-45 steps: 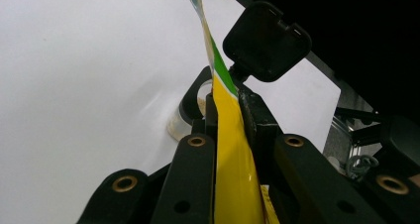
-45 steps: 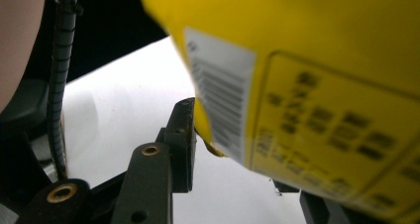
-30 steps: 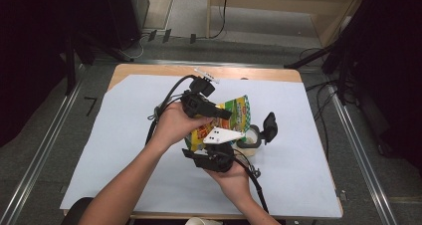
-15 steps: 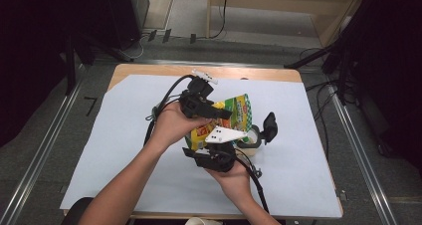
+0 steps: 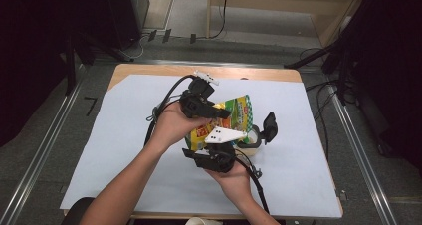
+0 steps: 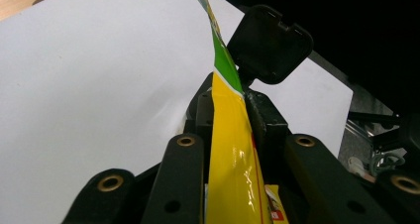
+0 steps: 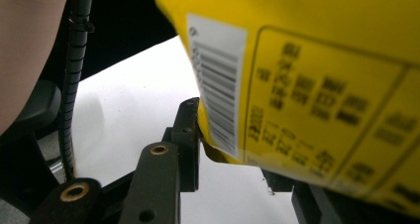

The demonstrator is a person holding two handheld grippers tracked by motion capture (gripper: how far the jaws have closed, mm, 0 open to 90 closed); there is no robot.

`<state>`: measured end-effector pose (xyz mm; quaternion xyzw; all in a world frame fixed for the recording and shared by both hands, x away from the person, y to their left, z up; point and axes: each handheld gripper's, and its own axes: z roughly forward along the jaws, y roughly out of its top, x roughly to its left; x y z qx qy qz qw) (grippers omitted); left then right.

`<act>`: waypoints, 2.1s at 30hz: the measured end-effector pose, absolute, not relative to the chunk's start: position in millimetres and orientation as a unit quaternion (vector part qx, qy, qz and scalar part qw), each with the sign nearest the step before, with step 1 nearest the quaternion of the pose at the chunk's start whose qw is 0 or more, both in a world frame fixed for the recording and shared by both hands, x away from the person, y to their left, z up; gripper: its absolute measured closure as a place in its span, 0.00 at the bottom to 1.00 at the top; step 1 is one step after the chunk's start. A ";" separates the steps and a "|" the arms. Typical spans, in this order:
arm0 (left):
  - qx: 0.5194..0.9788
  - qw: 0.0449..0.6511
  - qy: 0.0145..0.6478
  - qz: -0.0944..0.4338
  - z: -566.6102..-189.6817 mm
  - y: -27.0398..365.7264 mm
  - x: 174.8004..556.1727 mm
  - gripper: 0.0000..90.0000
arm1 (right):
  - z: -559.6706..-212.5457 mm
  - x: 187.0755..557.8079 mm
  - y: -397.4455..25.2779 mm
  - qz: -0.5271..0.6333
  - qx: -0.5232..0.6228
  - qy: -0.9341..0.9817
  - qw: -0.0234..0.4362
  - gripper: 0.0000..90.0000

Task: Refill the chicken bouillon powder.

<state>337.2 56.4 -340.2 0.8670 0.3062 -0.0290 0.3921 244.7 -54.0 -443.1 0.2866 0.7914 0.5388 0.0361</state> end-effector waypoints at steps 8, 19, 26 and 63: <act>0.868 0.388 0.306 -0.057 -342.2 51.8 338.3 0.91 | -449.7 247.6 -55.1 0.542 0.291 0.788 0.020 0.73; 0.871 0.378 0.306 -0.071 -343.4 45.0 345.8 0.93 | -451.2 250.3 -58.5 0.544 0.298 0.785 0.018 0.73; 0.874 0.370 0.308 -0.072 -342.4 44.1 351.7 0.94 | -448.6 252.1 -59.0 0.545 0.298 0.784 0.018 0.73; 0.873 0.354 0.330 -0.066 -343.2 30.3 361.2 0.93 | -445.8 256.9 -71.5 0.550 0.308 0.776 0.006 0.71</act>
